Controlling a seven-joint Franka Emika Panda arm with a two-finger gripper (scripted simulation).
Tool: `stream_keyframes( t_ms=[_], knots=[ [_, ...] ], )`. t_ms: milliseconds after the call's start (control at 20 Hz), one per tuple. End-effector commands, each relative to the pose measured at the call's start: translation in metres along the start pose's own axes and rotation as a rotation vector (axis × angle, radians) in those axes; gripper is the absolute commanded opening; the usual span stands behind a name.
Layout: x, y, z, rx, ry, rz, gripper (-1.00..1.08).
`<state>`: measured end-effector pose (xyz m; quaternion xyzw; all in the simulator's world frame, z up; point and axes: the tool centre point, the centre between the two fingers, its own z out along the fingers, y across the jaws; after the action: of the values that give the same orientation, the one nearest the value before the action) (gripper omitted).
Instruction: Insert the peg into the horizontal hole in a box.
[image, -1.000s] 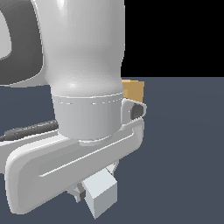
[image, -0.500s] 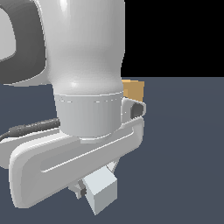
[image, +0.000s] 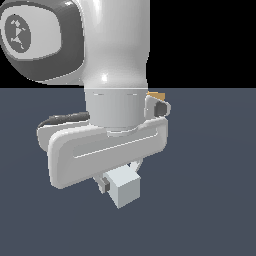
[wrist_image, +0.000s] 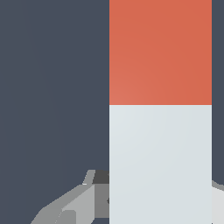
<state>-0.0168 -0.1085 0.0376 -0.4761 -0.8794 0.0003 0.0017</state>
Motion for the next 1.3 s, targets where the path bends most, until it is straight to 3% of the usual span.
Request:
stream_keyframes(
  t_ms=[0,800,1250],
  knots=[
    [0.01,0.015,-0.008,-0.003,-0.002,0.026,-1.0],
    [0.074,0.132,-0.058,-0.003,-0.002,0.234,-1.0],
    [0.085,0.17,-0.073,-0.003,-0.002,0.297,-1.0]
  ],
)
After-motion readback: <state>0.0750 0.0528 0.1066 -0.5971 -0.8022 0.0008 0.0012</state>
